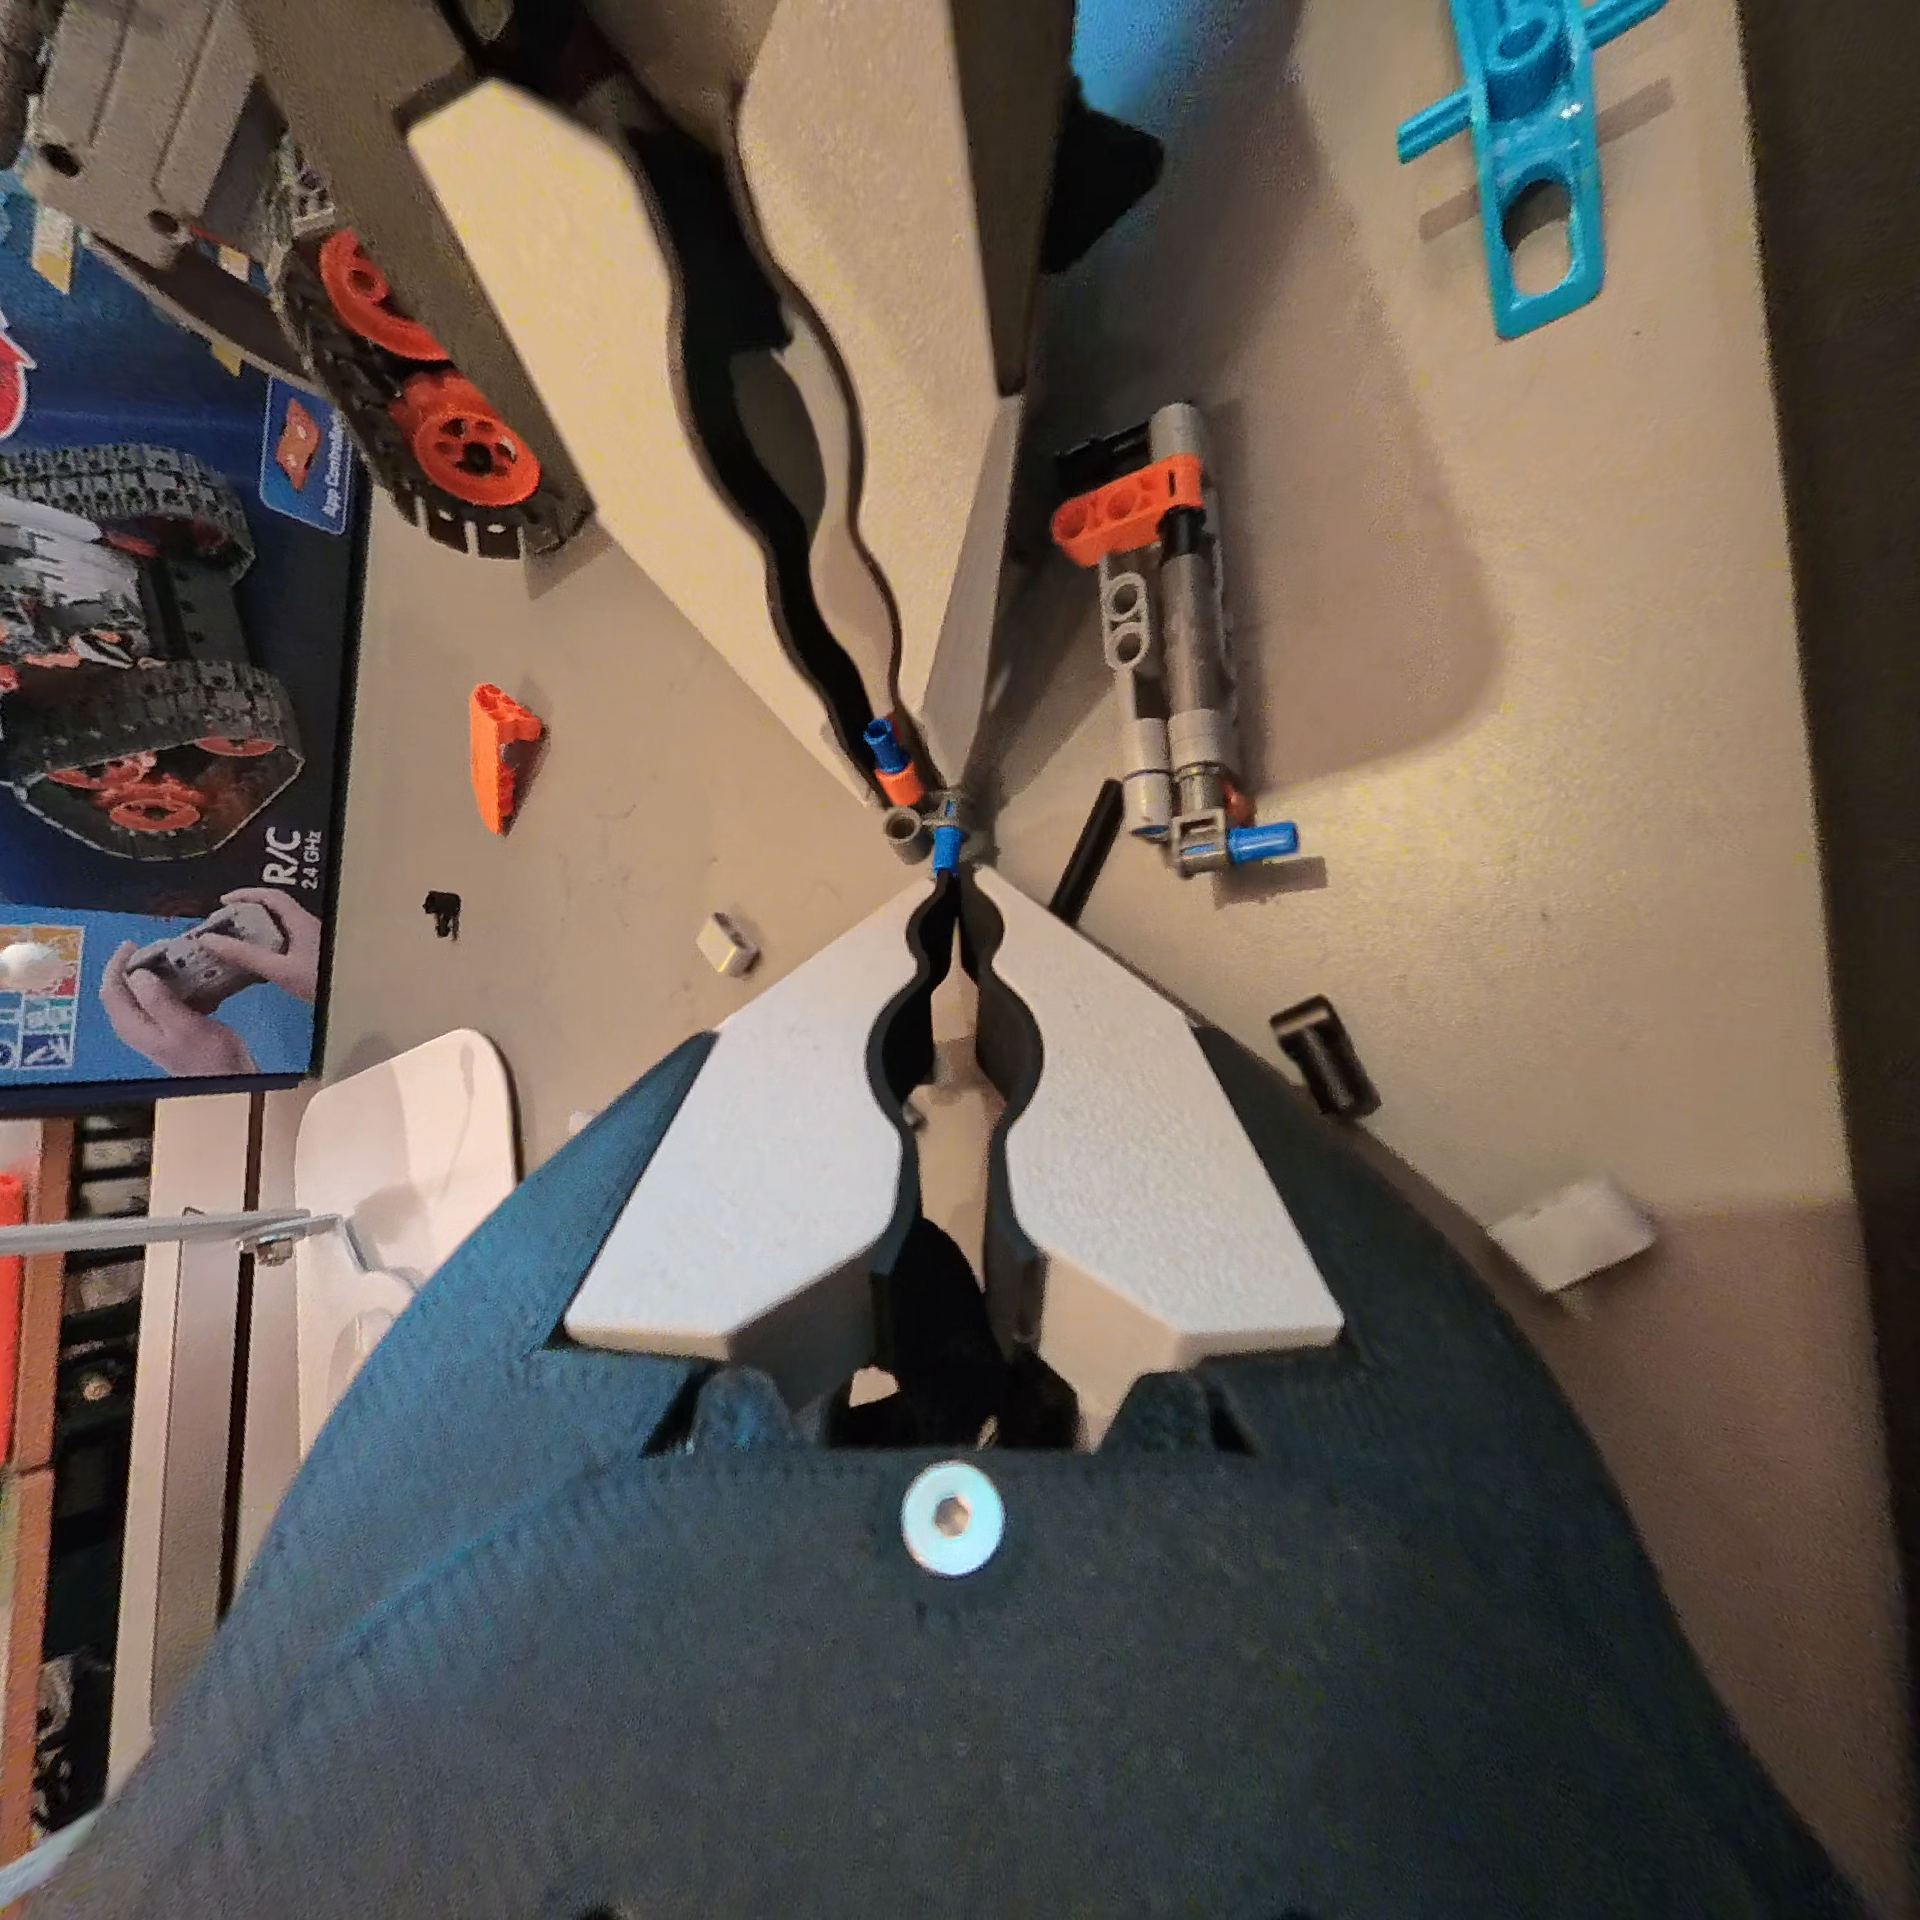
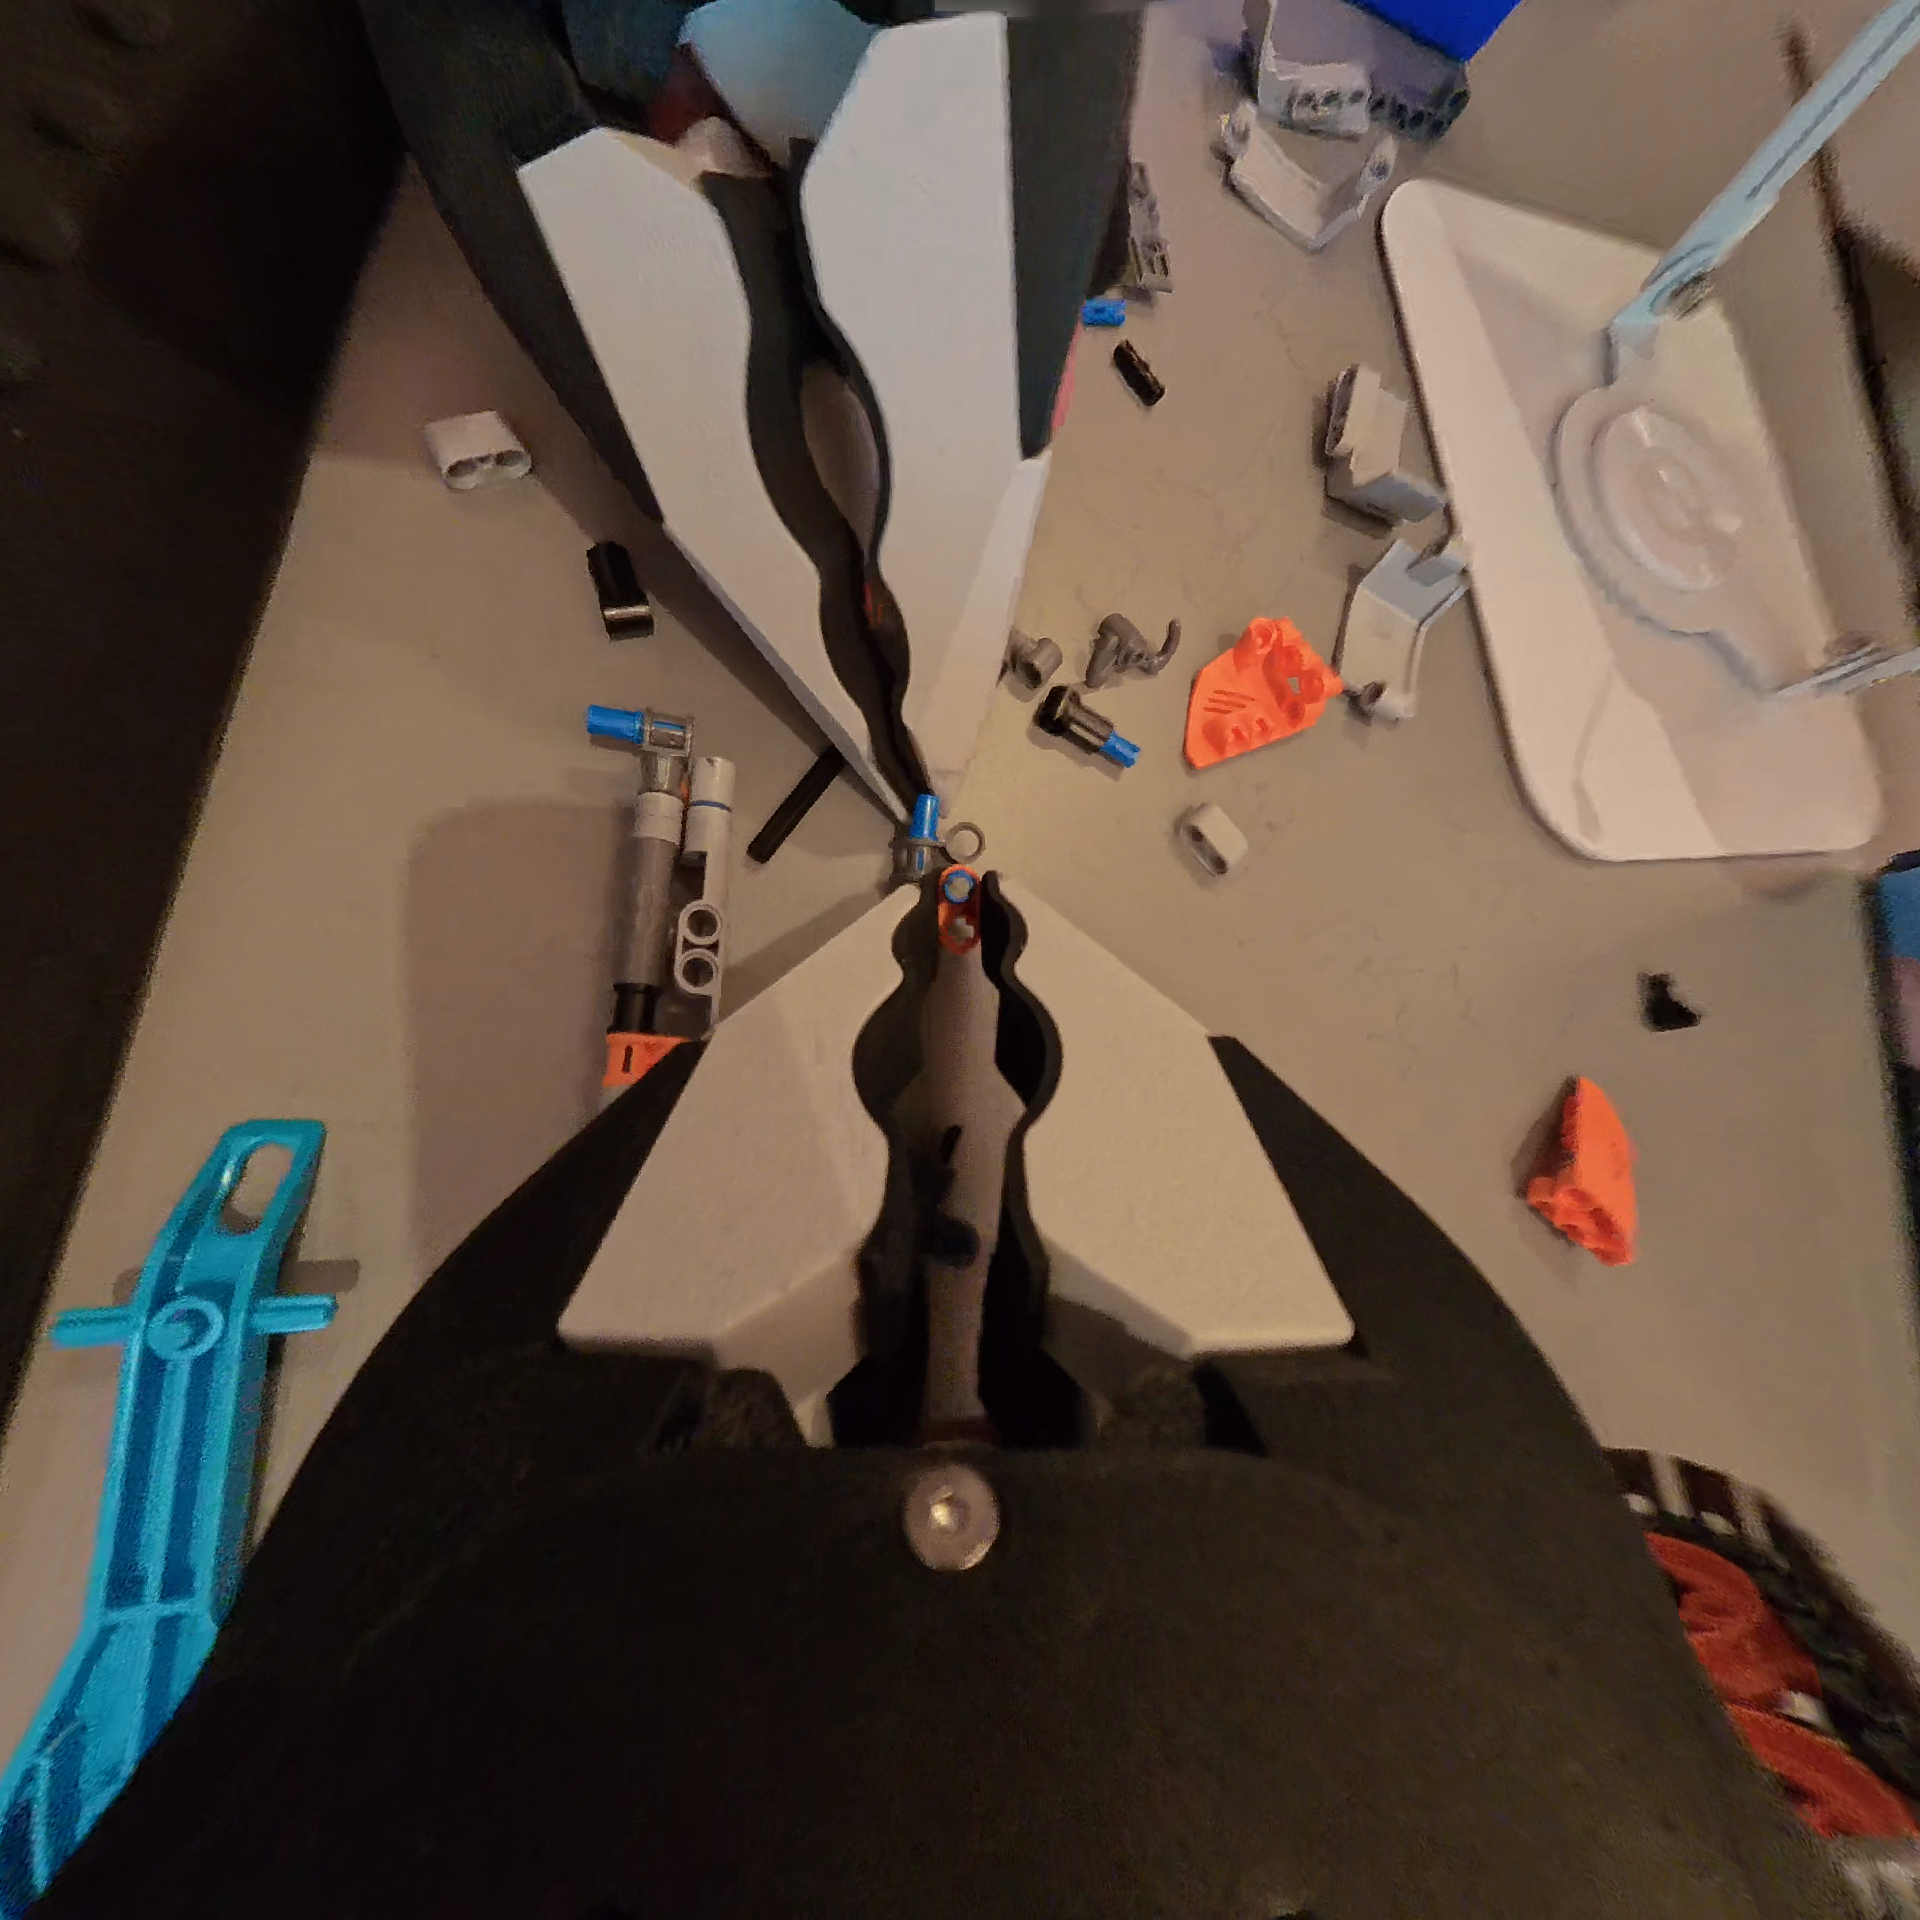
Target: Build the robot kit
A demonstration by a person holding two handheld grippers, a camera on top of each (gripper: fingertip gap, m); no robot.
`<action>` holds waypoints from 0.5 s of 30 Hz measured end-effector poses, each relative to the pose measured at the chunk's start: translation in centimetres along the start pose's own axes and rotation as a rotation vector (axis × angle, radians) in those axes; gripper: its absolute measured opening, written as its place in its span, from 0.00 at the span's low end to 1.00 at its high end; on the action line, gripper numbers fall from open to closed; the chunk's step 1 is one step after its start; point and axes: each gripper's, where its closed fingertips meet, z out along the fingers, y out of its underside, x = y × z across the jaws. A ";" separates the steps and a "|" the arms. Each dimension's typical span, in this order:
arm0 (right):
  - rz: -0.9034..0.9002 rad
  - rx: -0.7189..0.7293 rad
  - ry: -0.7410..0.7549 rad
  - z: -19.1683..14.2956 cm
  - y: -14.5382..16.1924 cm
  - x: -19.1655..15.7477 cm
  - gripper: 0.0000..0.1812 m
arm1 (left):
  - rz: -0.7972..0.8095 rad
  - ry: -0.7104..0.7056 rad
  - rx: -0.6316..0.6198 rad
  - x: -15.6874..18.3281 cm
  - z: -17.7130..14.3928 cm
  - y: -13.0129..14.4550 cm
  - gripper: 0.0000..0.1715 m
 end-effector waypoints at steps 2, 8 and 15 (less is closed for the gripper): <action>-0.076 0.026 0.035 -0.5 -0.8 0.2 0.02 | -0.058 0.017 0.032 -0.3 -0.7 -0.3 0.02; -0.455 0.008 0.252 -2.4 -2.6 1.3 0.03 | -0.277 0.073 0.171 -1.6 -2.6 -2.0 0.11; -0.737 -0.028 0.432 -4.0 -4.4 2.0 0.03 | -0.426 0.095 0.256 -2.7 -2.8 -3.4 0.04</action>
